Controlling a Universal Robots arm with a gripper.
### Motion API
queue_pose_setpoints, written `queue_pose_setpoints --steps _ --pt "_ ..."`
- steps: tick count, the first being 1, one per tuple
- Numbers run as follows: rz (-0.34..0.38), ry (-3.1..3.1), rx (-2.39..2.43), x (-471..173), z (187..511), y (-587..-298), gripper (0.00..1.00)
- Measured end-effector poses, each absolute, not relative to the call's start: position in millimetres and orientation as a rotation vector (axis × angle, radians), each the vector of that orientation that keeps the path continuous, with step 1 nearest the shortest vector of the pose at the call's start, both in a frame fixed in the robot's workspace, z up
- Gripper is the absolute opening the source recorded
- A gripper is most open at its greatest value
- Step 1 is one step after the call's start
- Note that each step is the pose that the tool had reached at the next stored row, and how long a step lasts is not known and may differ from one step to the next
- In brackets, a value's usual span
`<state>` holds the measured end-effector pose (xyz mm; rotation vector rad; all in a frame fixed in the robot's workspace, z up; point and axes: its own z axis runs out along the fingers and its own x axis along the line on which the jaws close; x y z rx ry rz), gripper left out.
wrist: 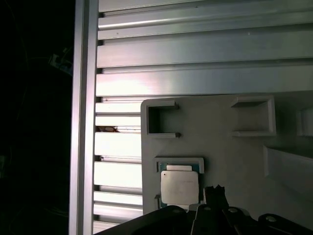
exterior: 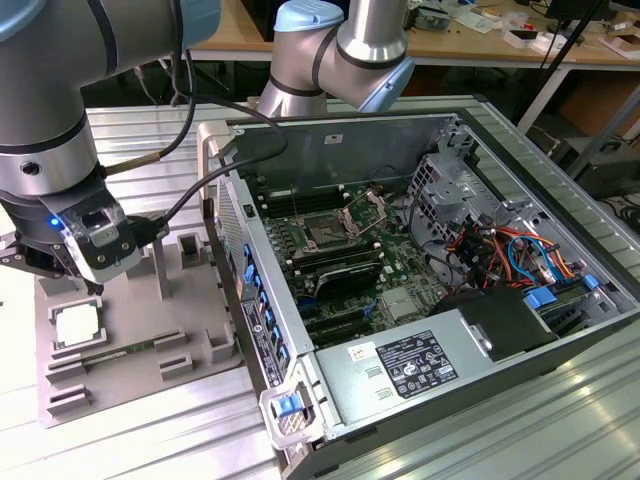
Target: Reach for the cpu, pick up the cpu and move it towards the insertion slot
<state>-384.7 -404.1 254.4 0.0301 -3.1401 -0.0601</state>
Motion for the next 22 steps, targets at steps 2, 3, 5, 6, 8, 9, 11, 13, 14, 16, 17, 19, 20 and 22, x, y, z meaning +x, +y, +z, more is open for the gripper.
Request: queue_pose_setpoints --steps 2,3,5,6,8,9,11,13,14,16,17,19,20,22 --pt "-0.060 -3.140 0.030 -384.7 254.0 -404.1 0.11" --pt "-0.060 -3.140 0.030 -384.7 253.7 -404.1 0.11" --pt "-0.060 -3.140 0.030 -384.8 253.4 -404.1 0.11" --pt "-0.060 -3.140 0.030 -384.7 253.1 -404.1 0.11" --pt "-0.060 -3.140 0.030 -384.7 252.7 -404.1 0.11" --pt "-0.060 -3.140 0.030 -384.7 252.4 -404.1 0.11" --pt "-0.060 -3.140 0.030 -384.7 252.1 -404.1 0.11" --pt "-0.060 -3.140 0.030 -384.7 251.7 -404.1 0.11" --pt "-0.060 -3.140 0.030 -384.8 251.5 -404.1 0.11" --pt "-0.060 -3.140 0.030 -384.8 251.0 -404.1 0.11" --pt "-0.060 -3.140 0.030 -384.7 250.8 -404.1 0.11" --pt "-0.060 -3.140 0.030 -384.7 250.2 -404.1 0.11" --pt "-0.060 -3.140 0.030 -384.8 249.8 -404.1 0.11" --pt "-0.060 -3.140 0.030 -384.8 249.1 -404.1 0.11"
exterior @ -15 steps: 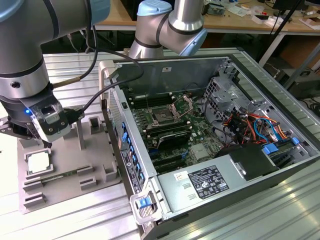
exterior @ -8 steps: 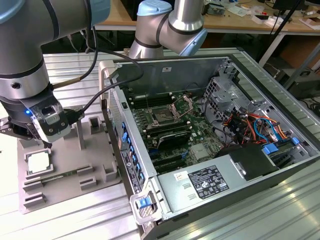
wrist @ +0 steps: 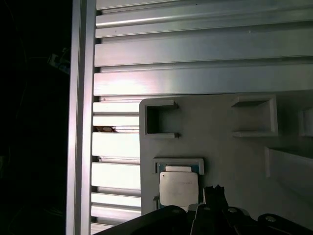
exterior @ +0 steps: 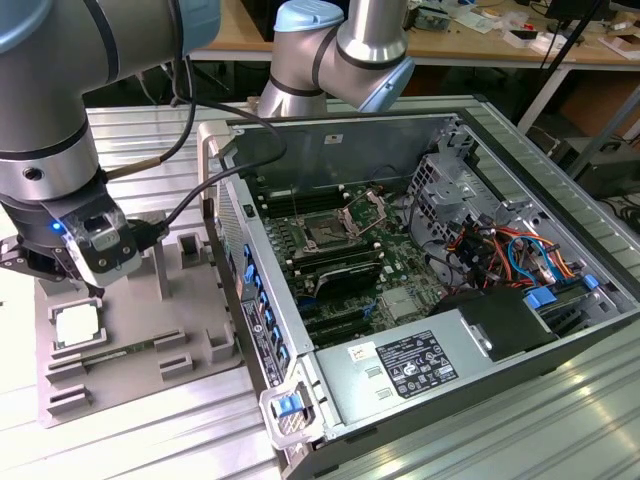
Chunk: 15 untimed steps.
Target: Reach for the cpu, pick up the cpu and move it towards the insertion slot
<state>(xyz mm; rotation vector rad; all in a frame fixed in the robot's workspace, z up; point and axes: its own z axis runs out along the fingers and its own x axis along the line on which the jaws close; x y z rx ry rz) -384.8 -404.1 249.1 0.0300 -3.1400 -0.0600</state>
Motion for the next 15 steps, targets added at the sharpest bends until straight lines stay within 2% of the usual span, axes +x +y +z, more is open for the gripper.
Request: queue_pose_setpoints --steps 15 --pt "-0.060 -3.140 0.030 -393.3 247.4 -404.4 0.11"
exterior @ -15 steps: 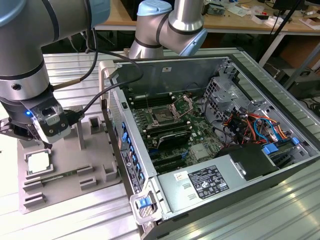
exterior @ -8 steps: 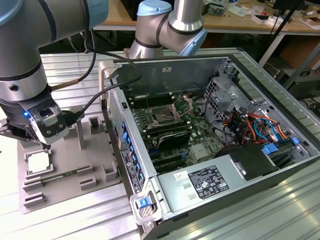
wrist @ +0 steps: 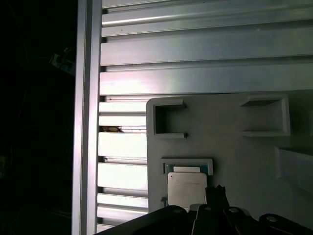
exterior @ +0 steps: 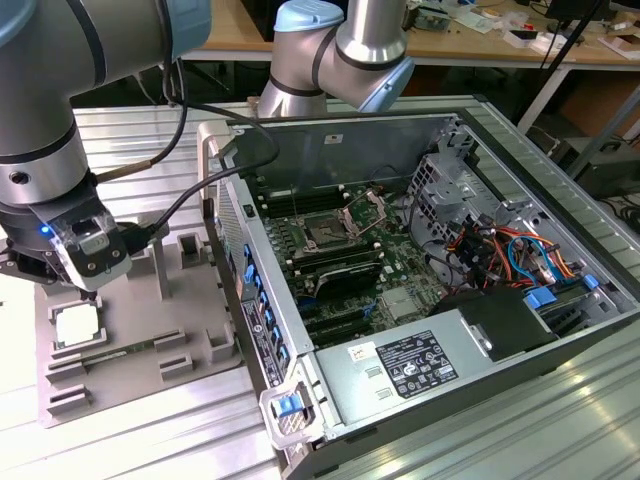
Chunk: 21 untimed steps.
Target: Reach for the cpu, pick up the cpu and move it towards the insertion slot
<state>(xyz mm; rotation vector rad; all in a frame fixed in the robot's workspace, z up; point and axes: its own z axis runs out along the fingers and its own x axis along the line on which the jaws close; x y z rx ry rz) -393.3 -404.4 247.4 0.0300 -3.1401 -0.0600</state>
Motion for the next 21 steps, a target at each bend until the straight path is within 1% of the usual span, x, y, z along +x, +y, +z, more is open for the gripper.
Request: queue_pose_setpoints --steps 21 --pt "-0.060 -3.140 0.030 -398.2 242.9 -405.7 0.11"
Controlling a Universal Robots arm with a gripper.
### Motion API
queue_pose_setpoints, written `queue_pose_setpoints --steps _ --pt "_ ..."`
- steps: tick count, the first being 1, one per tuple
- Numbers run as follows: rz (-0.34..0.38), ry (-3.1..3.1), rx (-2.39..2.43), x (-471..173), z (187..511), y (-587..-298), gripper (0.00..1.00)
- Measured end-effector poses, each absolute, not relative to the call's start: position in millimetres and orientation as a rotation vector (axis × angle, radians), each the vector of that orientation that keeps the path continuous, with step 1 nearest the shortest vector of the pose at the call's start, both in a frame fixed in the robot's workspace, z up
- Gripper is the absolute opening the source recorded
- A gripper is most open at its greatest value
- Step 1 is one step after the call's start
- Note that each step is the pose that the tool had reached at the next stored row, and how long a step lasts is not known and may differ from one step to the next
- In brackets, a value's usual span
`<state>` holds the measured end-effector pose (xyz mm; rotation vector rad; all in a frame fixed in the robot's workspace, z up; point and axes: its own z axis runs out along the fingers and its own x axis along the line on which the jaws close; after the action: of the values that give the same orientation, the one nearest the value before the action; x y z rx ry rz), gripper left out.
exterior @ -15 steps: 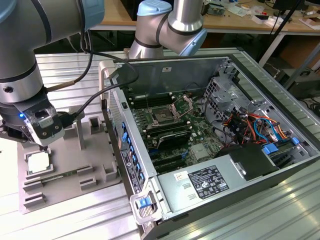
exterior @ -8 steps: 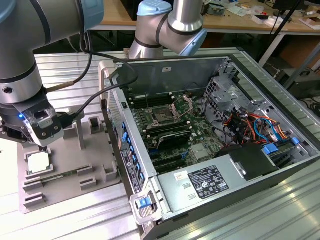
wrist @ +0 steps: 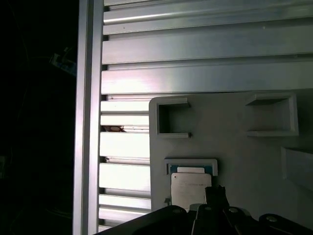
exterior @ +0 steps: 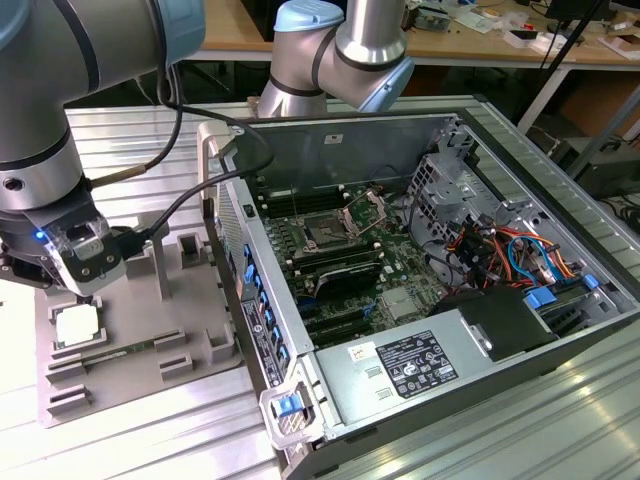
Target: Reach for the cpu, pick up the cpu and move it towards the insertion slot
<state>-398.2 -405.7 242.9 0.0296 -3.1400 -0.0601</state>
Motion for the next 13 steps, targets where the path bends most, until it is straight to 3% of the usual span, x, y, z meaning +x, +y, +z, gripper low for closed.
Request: queue_pose_setpoints --steps 13 --pt "-0.060 -3.140 0.030 -401.2 238.7 -409.1 0.11"
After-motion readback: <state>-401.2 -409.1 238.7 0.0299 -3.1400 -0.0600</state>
